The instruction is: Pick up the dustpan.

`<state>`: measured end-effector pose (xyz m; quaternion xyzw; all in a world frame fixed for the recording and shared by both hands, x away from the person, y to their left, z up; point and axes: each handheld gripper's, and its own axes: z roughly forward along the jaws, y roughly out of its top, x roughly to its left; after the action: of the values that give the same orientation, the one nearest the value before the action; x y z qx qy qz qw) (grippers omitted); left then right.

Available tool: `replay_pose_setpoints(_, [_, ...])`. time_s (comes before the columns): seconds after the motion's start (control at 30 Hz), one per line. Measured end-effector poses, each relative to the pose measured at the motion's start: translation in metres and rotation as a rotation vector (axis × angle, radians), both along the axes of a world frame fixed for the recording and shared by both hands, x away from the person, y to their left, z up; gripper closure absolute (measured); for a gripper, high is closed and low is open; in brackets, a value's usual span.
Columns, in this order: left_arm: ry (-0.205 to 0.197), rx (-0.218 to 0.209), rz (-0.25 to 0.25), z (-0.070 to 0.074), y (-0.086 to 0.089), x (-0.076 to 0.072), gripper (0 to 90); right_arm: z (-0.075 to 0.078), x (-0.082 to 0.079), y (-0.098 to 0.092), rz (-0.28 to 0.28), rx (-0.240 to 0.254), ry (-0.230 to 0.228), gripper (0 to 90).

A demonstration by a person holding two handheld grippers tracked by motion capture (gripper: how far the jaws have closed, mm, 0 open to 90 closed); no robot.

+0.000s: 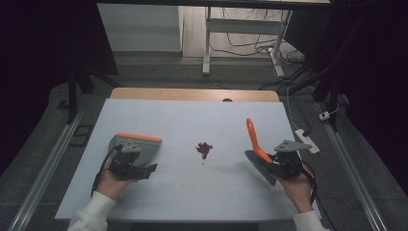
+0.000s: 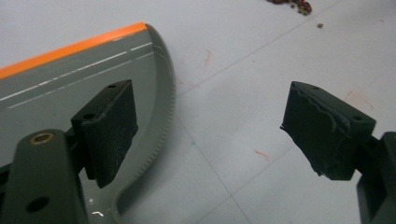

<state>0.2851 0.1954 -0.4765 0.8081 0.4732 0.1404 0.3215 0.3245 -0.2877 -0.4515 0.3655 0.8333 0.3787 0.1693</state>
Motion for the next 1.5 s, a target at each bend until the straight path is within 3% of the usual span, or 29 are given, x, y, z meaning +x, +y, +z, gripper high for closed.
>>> replay_pose_setpoints(0.1, [0.000,0.008,0.021,0.003,0.002,0.000,18.5,0.002,-0.002,-0.001,-0.002,0.005,-0.007,69.9])
replay_pose_setpoints(0.27, [-0.004,0.023,0.013,0.008,0.006,-0.004,17.9,0.003,-0.003,0.000,-0.001,-0.003,-0.013,69.9])
replay_pose_setpoints(0.43, [0.007,0.025,0.044,0.012,0.014,-0.001,17.5,0.000,0.000,0.000,-0.012,-0.013,-0.001,69.9])
replay_pose_setpoints(0.63, [-0.001,0.017,0.103,0.016,0.031,-0.008,17.5,0.001,0.003,0.001,-0.006,-0.009,-0.011,69.9])
replay_pose_setpoints(1.0, [0.078,0.042,0.206,0.003,0.047,-0.015,14.6,-0.003,0.006,0.006,0.007,-0.020,-0.004,69.9])
replay_pose_setpoints(1.07, [0.097,0.053,0.236,-0.006,0.054,-0.020,14.9,-0.002,0.005,0.006,0.004,-0.021,-0.009,69.9])
replay_pose_setpoints(1.23, [0.133,0.055,0.258,-0.017,0.060,-0.021,15.7,-0.001,0.005,0.006,0.004,-0.018,-0.013,69.9])
replay_pose_setpoints(1.5, [0.167,0.080,0.263,-0.024,0.055,-0.018,17.2,-0.004,0.005,0.007,0.008,-0.032,-0.011,69.9])
